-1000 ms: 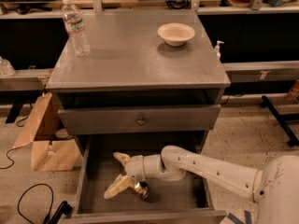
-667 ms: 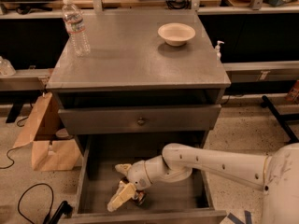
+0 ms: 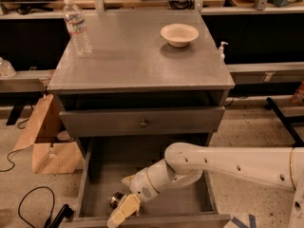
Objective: Place orange can into middle drawer
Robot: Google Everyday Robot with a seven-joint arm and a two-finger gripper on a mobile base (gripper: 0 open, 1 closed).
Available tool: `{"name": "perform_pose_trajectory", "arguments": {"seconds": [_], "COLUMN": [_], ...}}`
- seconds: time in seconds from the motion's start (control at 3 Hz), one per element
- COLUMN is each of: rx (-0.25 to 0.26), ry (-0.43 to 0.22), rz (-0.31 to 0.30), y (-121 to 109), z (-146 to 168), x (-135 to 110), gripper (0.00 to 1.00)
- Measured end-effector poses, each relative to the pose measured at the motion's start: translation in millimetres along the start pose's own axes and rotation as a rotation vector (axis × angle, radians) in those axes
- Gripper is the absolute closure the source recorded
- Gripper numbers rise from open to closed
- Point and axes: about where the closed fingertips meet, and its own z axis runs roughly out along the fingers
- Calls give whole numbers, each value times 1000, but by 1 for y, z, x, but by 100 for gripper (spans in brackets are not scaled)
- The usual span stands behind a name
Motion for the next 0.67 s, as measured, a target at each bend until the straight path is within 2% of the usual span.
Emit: {"name": "perform_pose_trajectory", "arguments": {"seconds": [0.33, 0.67], "rx": [4, 58], "ry": [6, 85], "rz": [-2, -27], "y": [1, 14], "z": [-3, -43], "x": [-2, -20], "gripper": [0, 0]}}
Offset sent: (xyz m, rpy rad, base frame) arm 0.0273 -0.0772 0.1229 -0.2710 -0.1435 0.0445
